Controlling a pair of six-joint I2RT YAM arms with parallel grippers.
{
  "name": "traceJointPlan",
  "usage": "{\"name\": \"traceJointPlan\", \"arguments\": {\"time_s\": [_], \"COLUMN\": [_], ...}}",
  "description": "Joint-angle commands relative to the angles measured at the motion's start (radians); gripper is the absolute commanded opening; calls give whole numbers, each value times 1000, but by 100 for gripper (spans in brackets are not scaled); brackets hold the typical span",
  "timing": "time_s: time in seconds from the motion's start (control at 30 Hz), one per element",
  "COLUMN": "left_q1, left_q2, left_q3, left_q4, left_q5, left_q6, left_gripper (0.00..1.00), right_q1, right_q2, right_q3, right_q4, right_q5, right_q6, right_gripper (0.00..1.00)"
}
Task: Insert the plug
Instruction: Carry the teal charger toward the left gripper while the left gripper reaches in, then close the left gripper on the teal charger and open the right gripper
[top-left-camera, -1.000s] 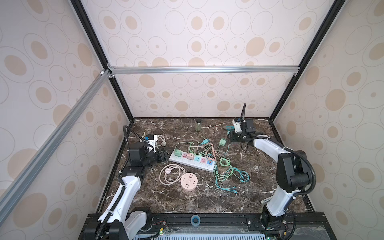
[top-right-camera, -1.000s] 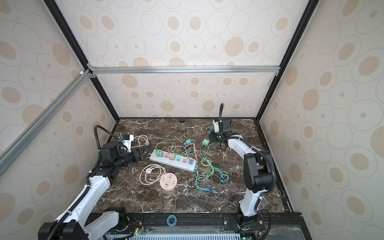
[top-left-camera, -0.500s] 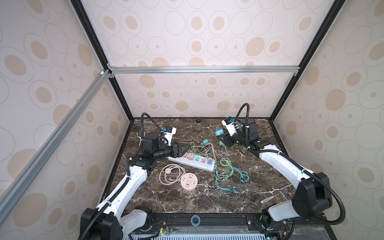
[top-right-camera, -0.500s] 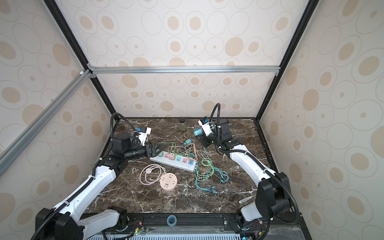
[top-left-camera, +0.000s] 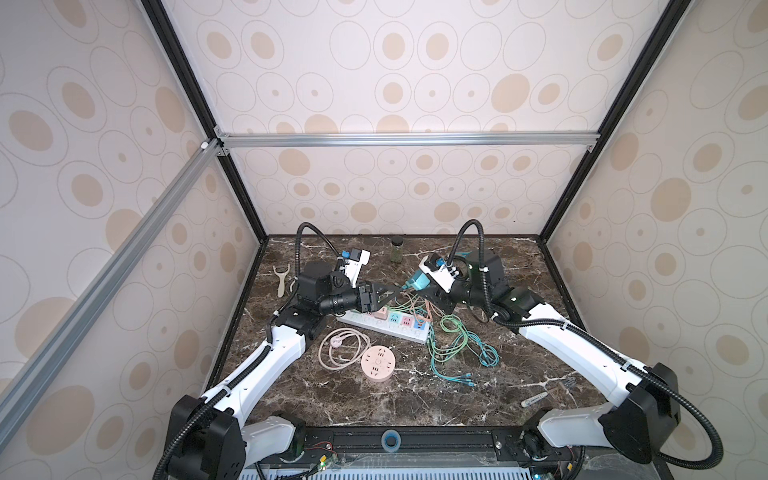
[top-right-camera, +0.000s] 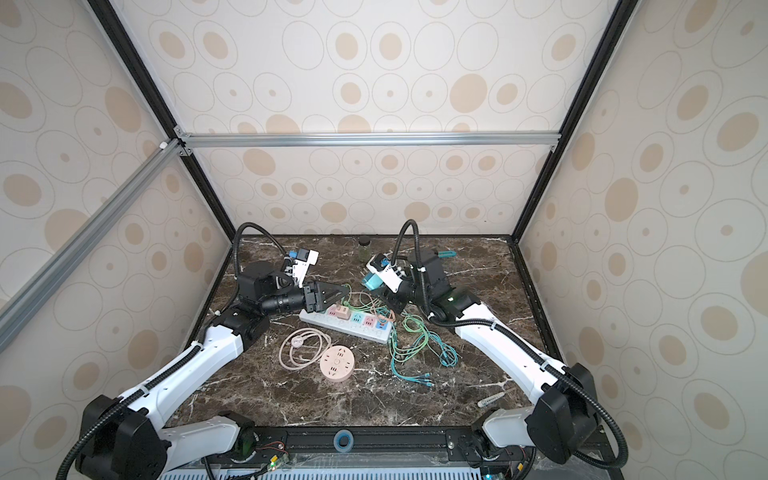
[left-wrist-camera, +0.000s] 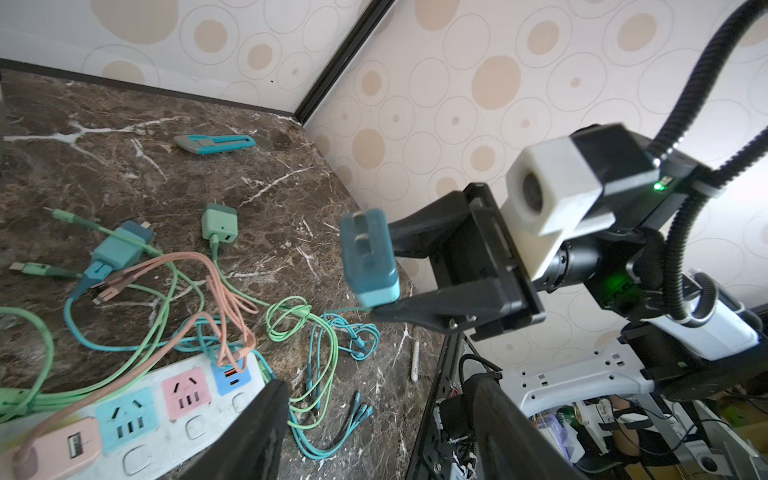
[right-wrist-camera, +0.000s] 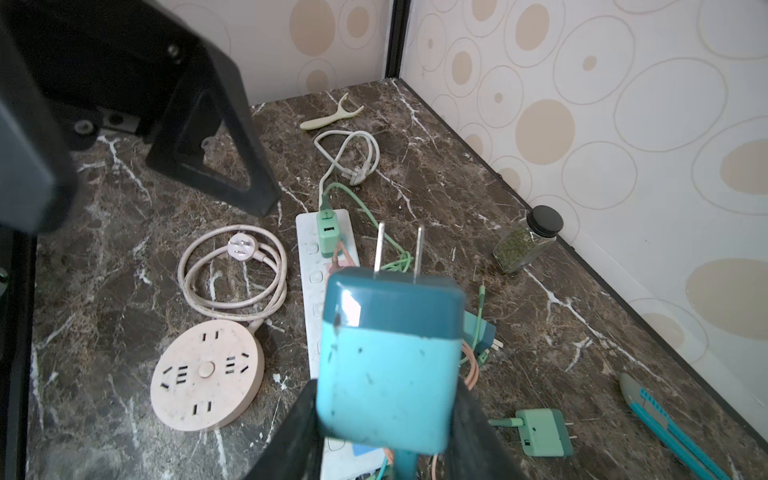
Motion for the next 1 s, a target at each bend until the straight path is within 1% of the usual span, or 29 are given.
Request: {"name": "traceJointPlan", "arguments": {"time_s": [0.0, 0.2, 0.5, 0.83, 0.97], "left_q1": [-10, -15, -19, -19, -20], "left_q2": [-6, 8, 12, 18, 16], "left_q3": [31, 25, 21, 17, 16], "left_q4": [61, 57, 69, 90, 91], "left_q5": [43, 45, 63, 73, 81], "left_q6": [-29, -39, -49, -59, -59], "left_gripper": [70, 68, 66, 50, 42], "right_q1": [43, 101, 158, 190, 191], "right_q2": [-18, -14, 4, 23, 21], "right_q3": [29, 57, 97, 111, 107], "right_q4": [-32, -39, -51, -60, -47], "right_q5": [56, 90, 135, 185, 200], "right_q6": [-76, -105, -143, -185, -191], "right_gripper": [37, 37, 37, 37, 37]}}
